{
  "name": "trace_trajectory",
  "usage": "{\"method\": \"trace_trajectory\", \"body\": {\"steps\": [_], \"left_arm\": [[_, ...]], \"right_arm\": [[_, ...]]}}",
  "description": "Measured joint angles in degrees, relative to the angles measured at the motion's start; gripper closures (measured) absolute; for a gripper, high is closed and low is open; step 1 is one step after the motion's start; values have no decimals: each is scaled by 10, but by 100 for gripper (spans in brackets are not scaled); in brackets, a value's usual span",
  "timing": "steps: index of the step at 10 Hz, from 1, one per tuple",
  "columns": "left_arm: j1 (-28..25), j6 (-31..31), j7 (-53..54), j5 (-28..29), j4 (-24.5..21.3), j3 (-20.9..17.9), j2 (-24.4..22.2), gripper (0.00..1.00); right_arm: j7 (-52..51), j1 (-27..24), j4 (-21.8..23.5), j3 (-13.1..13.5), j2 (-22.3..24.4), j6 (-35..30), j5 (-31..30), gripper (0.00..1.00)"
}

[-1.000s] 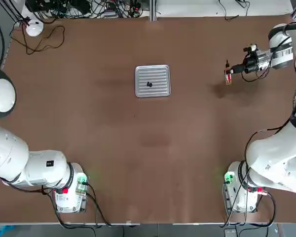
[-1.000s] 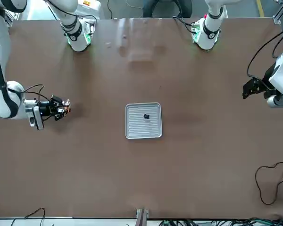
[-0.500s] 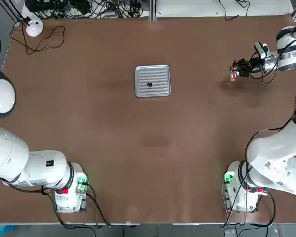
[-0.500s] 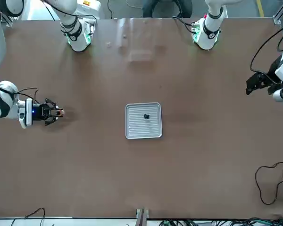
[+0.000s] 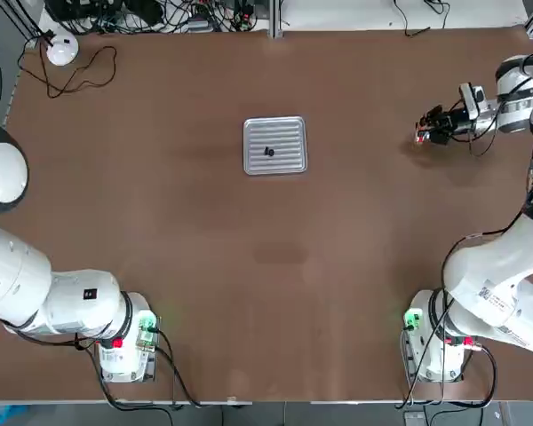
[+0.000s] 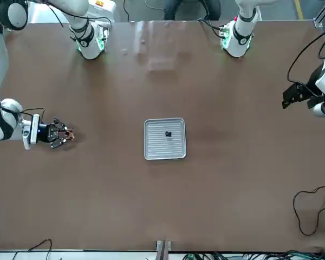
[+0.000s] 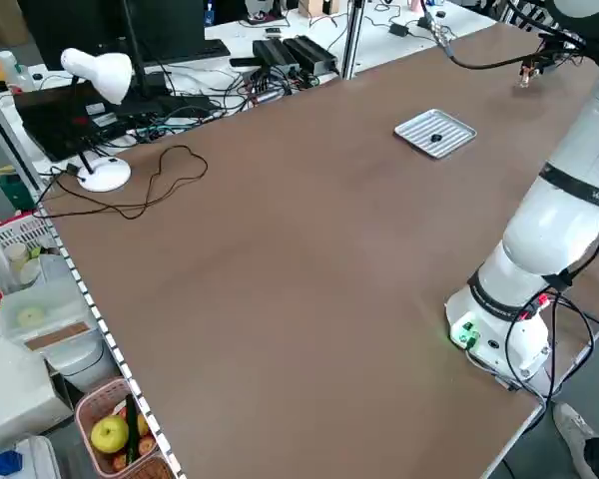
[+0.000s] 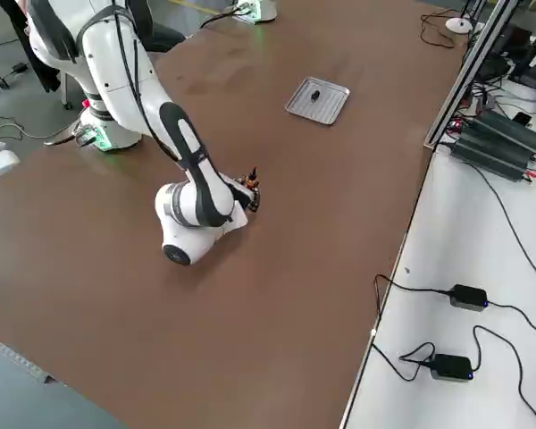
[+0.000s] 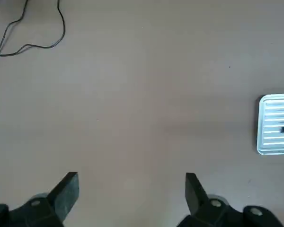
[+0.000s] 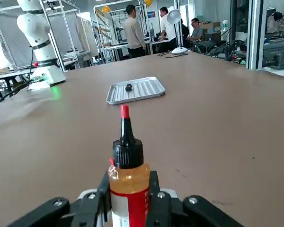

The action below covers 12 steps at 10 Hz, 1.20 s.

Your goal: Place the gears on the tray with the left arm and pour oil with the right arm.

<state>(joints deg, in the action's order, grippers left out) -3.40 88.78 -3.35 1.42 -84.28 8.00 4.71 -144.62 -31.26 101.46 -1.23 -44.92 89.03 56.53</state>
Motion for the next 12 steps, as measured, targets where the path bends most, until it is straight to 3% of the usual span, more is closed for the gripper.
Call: {"method": "trace_trajectory", "body": {"steps": [8, 11, 12], "left_arm": [[0, 0, 0, 0, 0, 0, 0, 1], [0, -1, 0, 0, 0, 0, 0, 1], [0, -1, 0, 0, 0, 0, 0, 1]], "right_arm": [[-55, -25, -15, -2, -38, -21, 2, 63], [-55, -27, -16, -2, -39, -21, 2, 43], [-55, -27, -17, -2, -39, -22, 2, 29]]}}
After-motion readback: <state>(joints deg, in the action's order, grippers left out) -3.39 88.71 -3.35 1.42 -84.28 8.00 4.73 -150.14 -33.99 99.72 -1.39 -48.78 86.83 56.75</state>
